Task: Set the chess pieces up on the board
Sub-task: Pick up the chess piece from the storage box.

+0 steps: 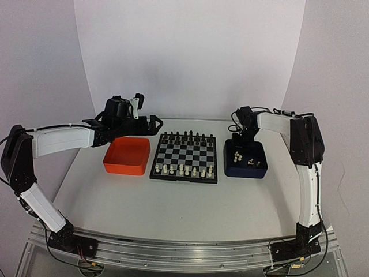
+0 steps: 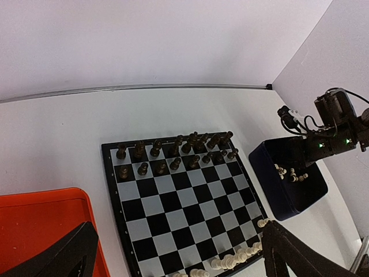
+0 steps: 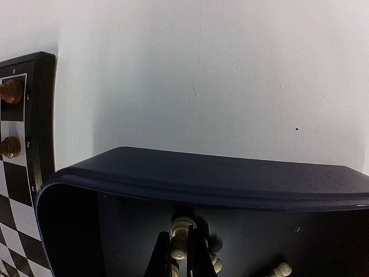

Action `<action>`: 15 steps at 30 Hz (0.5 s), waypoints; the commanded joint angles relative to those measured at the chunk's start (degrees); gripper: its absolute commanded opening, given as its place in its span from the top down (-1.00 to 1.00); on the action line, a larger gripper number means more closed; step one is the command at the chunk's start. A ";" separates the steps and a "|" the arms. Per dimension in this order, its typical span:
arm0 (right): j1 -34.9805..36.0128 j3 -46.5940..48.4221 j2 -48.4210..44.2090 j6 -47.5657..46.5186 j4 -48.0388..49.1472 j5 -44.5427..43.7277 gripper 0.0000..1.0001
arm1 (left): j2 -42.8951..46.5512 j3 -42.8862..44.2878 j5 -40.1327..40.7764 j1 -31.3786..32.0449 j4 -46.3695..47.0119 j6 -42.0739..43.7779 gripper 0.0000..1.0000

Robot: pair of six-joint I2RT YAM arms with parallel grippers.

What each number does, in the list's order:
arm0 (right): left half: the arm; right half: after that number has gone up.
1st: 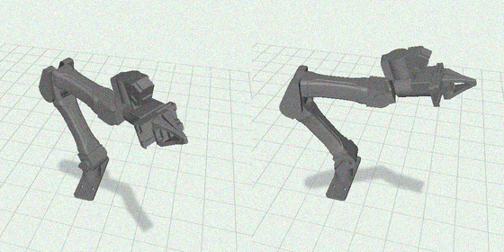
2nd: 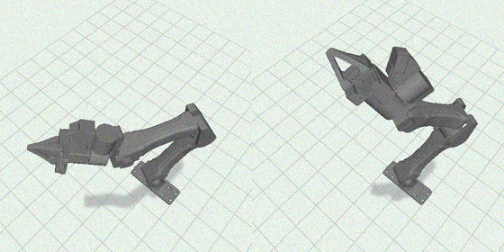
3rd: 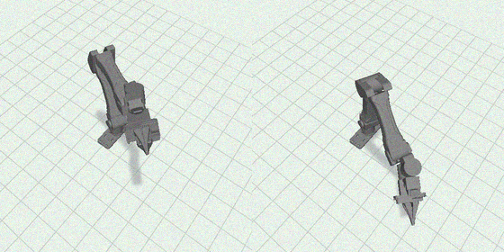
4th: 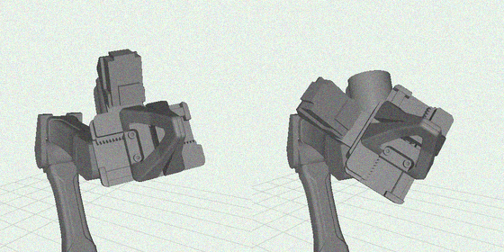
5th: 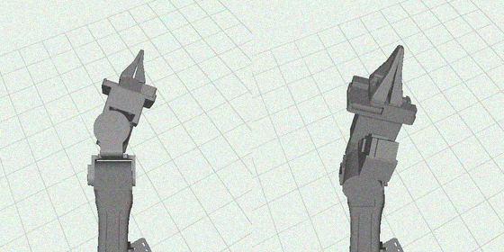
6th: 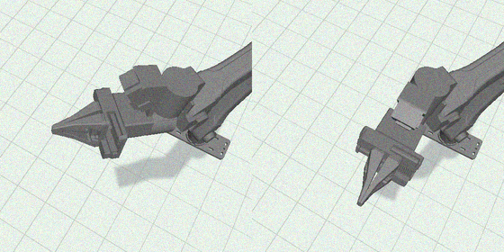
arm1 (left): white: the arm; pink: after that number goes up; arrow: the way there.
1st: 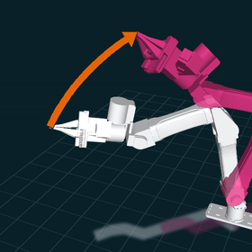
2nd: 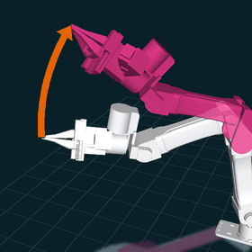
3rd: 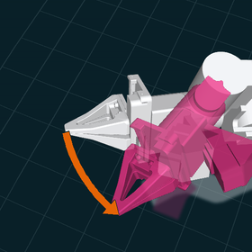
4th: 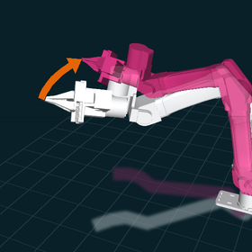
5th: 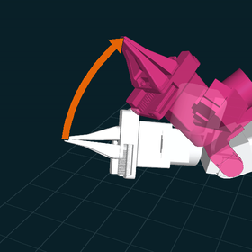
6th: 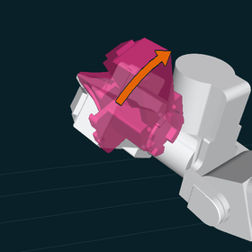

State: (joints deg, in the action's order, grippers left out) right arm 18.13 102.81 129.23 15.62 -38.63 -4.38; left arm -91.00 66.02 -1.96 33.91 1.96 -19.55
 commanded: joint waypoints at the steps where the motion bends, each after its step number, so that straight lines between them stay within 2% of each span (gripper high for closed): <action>1: -0.12 2.00 0.47 0.02 -0.37 0.35 1.00 | 1.79 1.51 -0.04 -0.34 0.51 -0.16 -0.99; 15: -0.12 2.54 -3.50 -1.35 -0.29 -0.98 1.00 | 2.49 0.61 -0.25 -0.42 1.31 0.13 -0.99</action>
State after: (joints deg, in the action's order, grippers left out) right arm 18.13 104.03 129.23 14.84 -38.65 -4.73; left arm -90.80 66.00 -1.94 33.89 1.98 -19.53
